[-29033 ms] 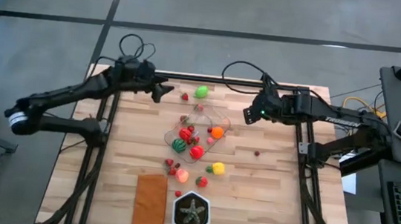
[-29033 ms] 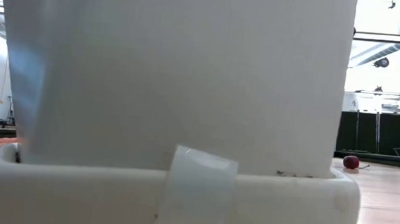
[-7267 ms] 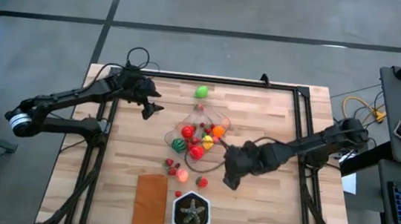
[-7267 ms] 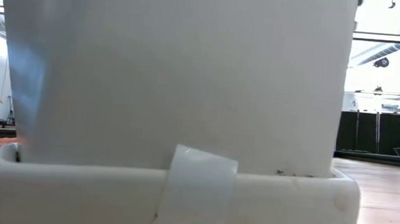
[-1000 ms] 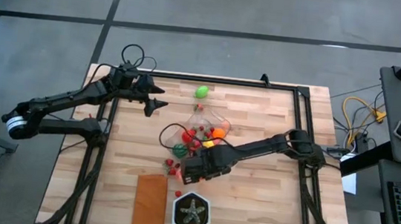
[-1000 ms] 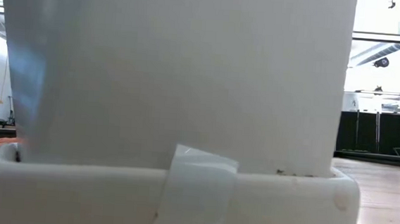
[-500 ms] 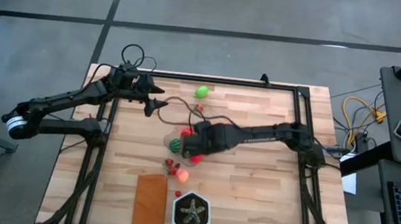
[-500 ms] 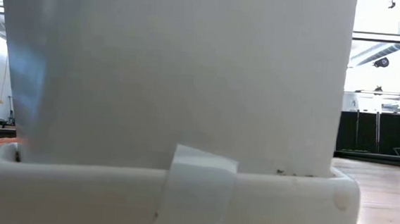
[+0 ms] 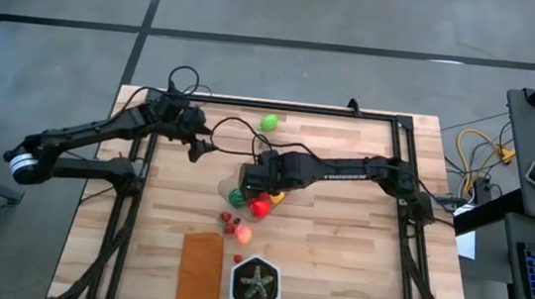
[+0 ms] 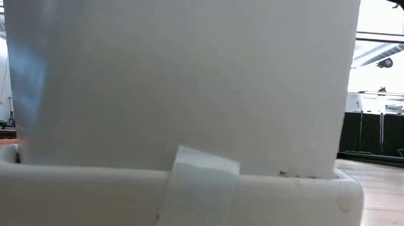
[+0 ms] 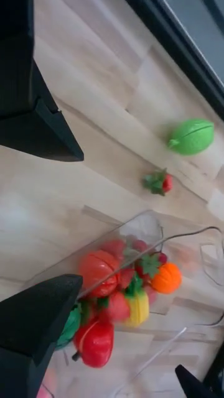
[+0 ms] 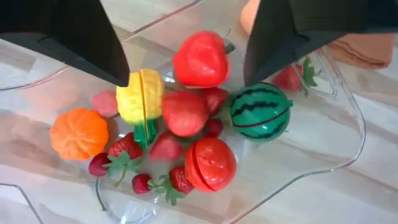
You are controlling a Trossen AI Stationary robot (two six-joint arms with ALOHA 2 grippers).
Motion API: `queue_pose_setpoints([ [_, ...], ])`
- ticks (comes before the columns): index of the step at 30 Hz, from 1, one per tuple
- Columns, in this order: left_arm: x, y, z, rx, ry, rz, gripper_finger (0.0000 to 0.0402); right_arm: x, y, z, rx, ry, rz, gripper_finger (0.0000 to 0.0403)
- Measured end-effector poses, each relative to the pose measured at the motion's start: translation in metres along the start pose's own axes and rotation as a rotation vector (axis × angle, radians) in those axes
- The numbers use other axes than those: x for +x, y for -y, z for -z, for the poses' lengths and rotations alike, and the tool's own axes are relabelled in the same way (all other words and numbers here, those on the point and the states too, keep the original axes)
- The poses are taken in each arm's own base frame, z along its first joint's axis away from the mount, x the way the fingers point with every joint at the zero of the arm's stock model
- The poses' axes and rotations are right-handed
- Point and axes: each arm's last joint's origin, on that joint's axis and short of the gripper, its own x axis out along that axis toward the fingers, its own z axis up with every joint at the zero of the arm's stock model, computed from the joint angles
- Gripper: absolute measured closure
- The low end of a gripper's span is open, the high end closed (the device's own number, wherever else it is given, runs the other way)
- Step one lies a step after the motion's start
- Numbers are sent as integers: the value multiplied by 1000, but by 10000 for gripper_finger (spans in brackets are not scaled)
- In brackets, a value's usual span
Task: Pick and placing Produce into tupperware
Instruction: Put the green melon into the transparent bin
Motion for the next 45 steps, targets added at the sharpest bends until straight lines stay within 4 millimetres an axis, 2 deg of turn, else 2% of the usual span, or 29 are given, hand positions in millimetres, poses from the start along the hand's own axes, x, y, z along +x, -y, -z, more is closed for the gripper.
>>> queue_pose_setpoints([
  [6, 3, -1, 1, -17, -21, 0, 105, 0, 1, 0, -2, 16, 11, 50],
  [11, 3, 1, 0, -24, -13, 7, 105, -3, 3, 3, -16, 13, 41, 45],
  [14, 1, 2, -8, -29, 10, 9, 105, -9, 5, 3, -23, 15, 57, 48],
  [19, 8, 1, -30, -151, 8, 62, 105, -26, 12, 0, -12, 22, 65, 51],
  [24, 39, -9, -51, -130, -67, 100, 105, -47, 25, -2, 10, 68, 106, 51],
  [30, 84, -31, -70, -140, -146, 87, 105, -93, 48, 5, 114, 201, 137, 51],
  [35, 111, -45, -87, -125, -161, 56, 105, -126, 65, 13, 225, 317, 86, 51],
  [38, 125, -52, -99, -119, -157, 6, 105, -135, 74, 15, 263, 360, 65, 51],
  [45, 152, -65, -117, -128, -161, -31, 105, -137, 90, 18, 225, 361, 92, 51],
])
